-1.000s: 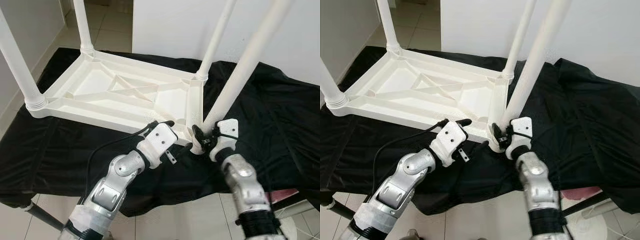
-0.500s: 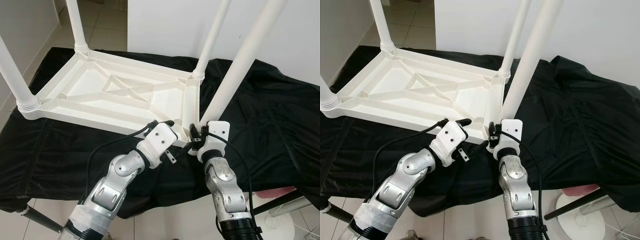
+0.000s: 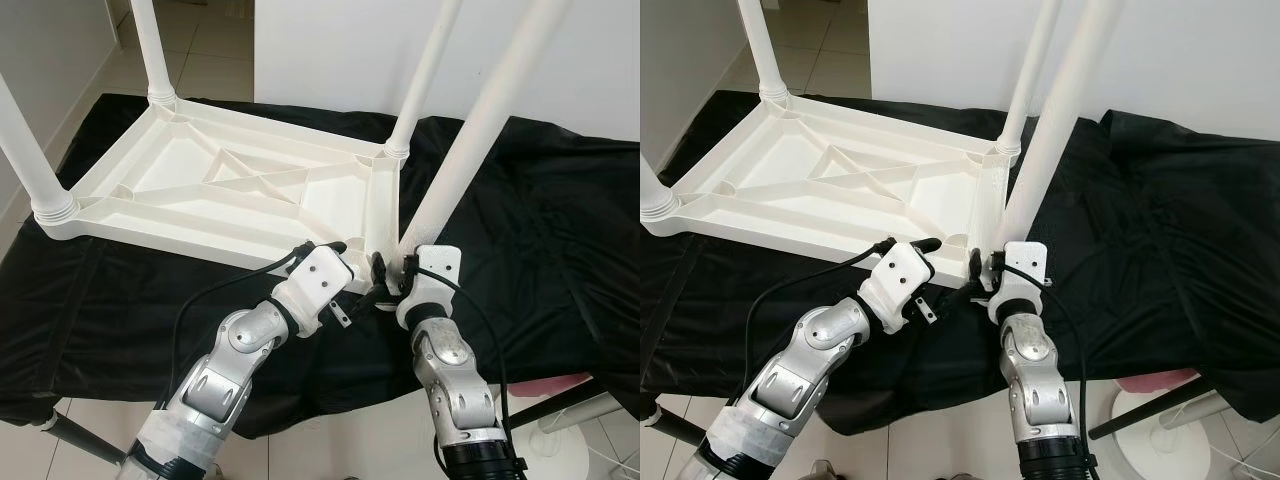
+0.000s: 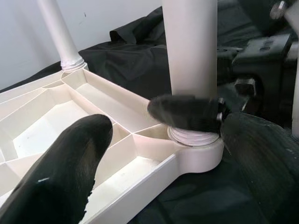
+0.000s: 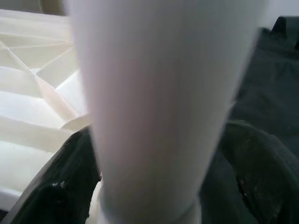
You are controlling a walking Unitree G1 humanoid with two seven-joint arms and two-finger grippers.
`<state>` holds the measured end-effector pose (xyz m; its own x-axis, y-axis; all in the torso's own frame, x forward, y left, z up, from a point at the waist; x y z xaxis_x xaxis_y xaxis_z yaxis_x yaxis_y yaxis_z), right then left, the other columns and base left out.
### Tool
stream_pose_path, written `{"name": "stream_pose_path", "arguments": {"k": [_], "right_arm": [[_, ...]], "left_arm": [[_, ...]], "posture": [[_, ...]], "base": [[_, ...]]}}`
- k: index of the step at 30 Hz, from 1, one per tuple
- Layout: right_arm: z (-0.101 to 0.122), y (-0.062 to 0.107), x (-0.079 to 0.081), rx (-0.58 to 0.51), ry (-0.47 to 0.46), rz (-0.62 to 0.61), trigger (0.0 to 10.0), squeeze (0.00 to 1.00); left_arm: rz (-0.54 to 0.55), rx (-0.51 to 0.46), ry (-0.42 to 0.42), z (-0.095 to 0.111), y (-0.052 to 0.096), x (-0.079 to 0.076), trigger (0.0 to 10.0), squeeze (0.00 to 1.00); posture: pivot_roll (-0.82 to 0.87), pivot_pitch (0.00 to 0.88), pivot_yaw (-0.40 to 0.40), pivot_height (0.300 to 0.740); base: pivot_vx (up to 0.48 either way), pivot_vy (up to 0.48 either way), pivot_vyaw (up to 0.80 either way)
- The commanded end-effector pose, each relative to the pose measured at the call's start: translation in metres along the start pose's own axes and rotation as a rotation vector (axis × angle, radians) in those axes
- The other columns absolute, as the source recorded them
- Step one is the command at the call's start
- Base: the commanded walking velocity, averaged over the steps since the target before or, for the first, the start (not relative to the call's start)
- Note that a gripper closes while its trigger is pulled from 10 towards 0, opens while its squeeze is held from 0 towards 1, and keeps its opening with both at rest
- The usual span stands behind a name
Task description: Building children table
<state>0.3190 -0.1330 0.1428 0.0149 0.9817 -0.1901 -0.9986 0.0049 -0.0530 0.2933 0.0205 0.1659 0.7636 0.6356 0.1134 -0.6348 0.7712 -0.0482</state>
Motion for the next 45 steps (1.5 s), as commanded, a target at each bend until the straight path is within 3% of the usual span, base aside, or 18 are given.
{"name": "stream_pose_path", "arguments": {"k": [1, 2, 3, 4, 11, 16, 21, 23, 25, 30, 31, 32, 33, 34, 43, 44, 45], "right_arm": [[-0.003, 0.002, -0.006, 0.013, -0.001, -0.009, 10.0, 1.0], [-0.003, 0.002, -0.007, 0.01, -0.013, -0.004, 10.0, 0.5], [-0.003, 0.002, -0.007, 0.01, -0.013, -0.004, 10.0, 0.5], [-0.002, 0.003, -0.009, -0.002, -0.028, 0.008, 10.0, 0.0], [0.0, 0.003, -0.024, -0.044, -0.052, 0.124, 10.0, 0.0], [0.002, 0.0, -0.024, -0.06, -0.034, 0.215, 10.0, 0.0], [0.002, 0.001, -0.017, -0.106, 0.107, 0.461, 10.0, 0.0], [0.0, 0.001, -0.016, -0.107, 0.129, 0.506, 10.0, 0.0], [-0.006, -0.002, -0.016, -0.102, 0.216, 0.572, 10.0, 0.0], [-0.011, -0.007, -0.014, -0.092, 0.26, 0.607, 10.0, 0.0], [-0.014, -0.01, -0.011, -0.086, 0.269, 0.624, 9.2, 0.0], [-0.017, -0.013, -0.009, -0.085, 0.278, 0.633, 1.5, 0.0], [-0.018, -0.015, -0.008, -0.085, 0.283, 0.638, 1.5, 0.0], [-0.019, -0.016, -0.006, -0.084, 0.283, 0.643, 0.0, 0.0], [-0.022, -0.017, -0.006, -0.091, 0.274, 0.661, 0.0, 0.0], [-0.024, -0.016, -0.007, -0.09, 0.266, 0.658, 0.8, 0.0], [-0.024, -0.015, -0.008, -0.089, 0.26, 0.655, 0.8, 0.0]], "left_arm": [[-0.006, 0.002, 0.0, 0.001, 0.0, -0.002, 10.0, 0.0], [-0.006, 0.002, -0.001, 0.001, 0.0, -0.002, 10.0, 0.0], [-0.006, 0.002, -0.001, 0.001, 0.0, -0.002, 10.0, 0.0], [-0.006, 0.002, 0.0, 0.001, 0.0, -0.002, 10.0, 0.0], [-0.03, 0.001, -0.005, 0.001, 0.0, -0.007, 10.0, 0.0], [-0.045, 0.006, -0.006, -0.001, 0.0, -0.009, 10.0, 0.0], [-0.06, 0.012, -0.007, -0.002, 0.0, -0.01, 10.0, 0.0], [-0.064, 0.013, -0.009, -0.002, 0.0, -0.01, 10.0, 0.0], [-0.068, 0.014, -0.011, -0.002, 0.0, -0.011, 10.0, 0.0], [-0.069, 0.015, -0.013, -0.002, 0.0, -0.011, 10.0, 0.0], [-0.069, 0.013, -0.012, -0.001, -0.001, -0.011, 10.0, 0.0], [-0.069, 0.012, -0.013, -0.001, -0.001, -0.011, 10.0, 0.0], [-0.068, 0.011, -0.013, -0.001, -0.001, -0.011, 10.0, 0.0], [-0.066, 0.011, -0.013, -0.001, -0.001, -0.011, 10.0, 0.0], [-0.052, 0.019, -0.015, -0.003, 0.003, -0.009, 10.0, 0.0], [-0.051, 0.017, -0.018, -0.002, 0.003, -0.009, 10.0, 0.0], [-0.051, 0.016, -0.02, -0.001, 0.002, -0.008, 10.0, 0.0]], "posture": [[0.01, 0.079, -0.123, 0.74], [0.01, 0.079, -0.123, 0.74], [0.01, 0.079, -0.123, 0.74], [0.01, 0.079, -0.123, 0.74], [0.0, 0.079, -0.112, 0.74], [-0.01, 0.075, -0.108, 0.74], [-0.02, 0.064, -0.097, 0.74], [-0.02, 0.064, -0.097, 0.74], [-0.02, 0.062, -0.094, 0.74], [-0.02, 0.059, -0.097, 0.74], [-0.01, 0.056, -0.098, 0.74], [0.0, 0.054, -0.102, 0.74], [0.0, 0.054, -0.102, 0.74], [0.0, 0.054, -0.102, 0.74], [0.02, 0.048, -0.106, 0.74], [0.03, 0.045, -0.108, 0.74], [0.03, 0.045, -0.108, 0.74]], "base": [[0.0, 0.0, 0.0], [0.0, 0.0, 0.0], [0.0, 0.0, 0.0], [0.0, 0.0, 0.0], [0.0, 0.0, 0.0], [0.0, 0.0, 0.0], [0.0, 0.0, 0.0], [0.0, 0.0, 0.0], [0.0, 0.0, 0.0], [0.0, 0.0, 0.0], [0.0, 0.0, 0.0], [0.0, 0.0, 0.0], [0.0, 0.0, 0.0], [0.0, 0.0, 0.0], [0.0, 0.0, 0.0], [0.0, 0.0, 0.0], [0.0, 0.0, 0.0]]}}
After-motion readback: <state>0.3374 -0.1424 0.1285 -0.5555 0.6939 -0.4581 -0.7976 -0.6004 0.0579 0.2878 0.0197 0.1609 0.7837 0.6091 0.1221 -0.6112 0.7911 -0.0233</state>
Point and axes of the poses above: a point about 5 cm out from each wrist's last joint towards the gripper, its own y axis pointing back from the gripper into the wrist, its own z axis along the axis of the wrist's last joint, x = y × z, the point moved 3 cm from there along -y, pointing out of the wrist towards the gripper, and after that the axes turned 13 degrees about y, right-handed, at the moved point
